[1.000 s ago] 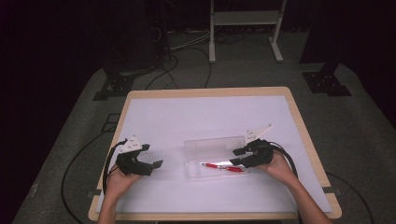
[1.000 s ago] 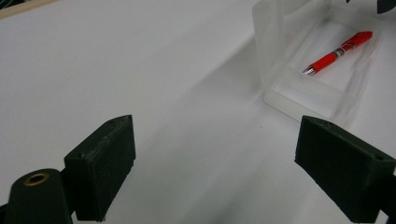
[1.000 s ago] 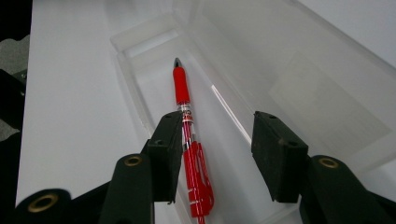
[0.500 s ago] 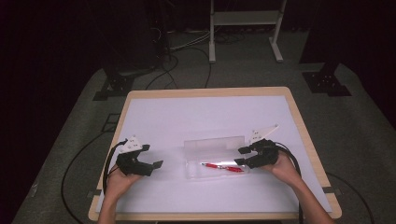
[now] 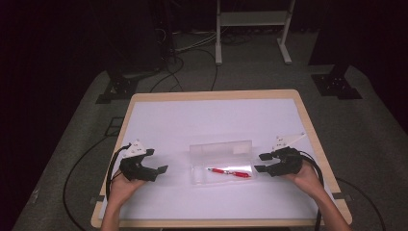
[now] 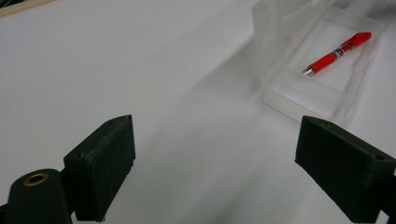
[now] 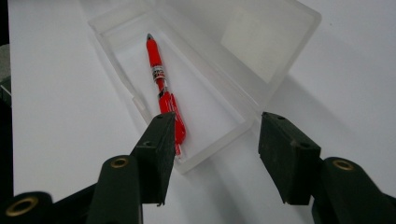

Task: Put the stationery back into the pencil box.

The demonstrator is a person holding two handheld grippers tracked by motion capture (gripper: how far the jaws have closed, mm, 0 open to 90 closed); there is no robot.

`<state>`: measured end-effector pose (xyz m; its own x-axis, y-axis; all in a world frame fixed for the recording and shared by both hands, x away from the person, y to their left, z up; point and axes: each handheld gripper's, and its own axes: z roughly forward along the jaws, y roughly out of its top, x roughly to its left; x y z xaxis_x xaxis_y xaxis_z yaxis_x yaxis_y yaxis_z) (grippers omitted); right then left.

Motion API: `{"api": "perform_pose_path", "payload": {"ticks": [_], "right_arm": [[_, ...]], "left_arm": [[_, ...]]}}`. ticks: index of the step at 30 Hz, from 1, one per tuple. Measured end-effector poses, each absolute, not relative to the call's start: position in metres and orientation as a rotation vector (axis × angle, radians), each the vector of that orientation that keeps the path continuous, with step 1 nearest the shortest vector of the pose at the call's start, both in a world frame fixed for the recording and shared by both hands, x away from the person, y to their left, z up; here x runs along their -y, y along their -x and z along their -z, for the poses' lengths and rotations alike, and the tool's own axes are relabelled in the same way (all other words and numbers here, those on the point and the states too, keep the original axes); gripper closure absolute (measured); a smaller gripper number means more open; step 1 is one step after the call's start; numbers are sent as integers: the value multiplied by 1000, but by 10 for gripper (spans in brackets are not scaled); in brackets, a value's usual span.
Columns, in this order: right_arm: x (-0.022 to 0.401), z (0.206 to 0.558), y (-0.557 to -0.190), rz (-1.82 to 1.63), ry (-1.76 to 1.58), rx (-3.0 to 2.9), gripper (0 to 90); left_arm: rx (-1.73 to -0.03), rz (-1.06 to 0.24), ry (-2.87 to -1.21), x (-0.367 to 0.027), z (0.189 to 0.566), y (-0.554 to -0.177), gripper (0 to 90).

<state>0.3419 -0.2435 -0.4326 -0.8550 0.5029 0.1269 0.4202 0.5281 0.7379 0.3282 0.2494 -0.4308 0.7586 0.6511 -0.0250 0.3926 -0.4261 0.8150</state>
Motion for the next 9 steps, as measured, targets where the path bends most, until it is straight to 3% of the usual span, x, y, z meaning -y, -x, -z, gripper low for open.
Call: {"api": "perform_pose_path", "payload": {"ticks": [9], "right_arm": [[267,433,-327,-1281,-919,-2555,371]], "left_arm": [[-784,-370,-2066,-251,431,-329,114]]}}
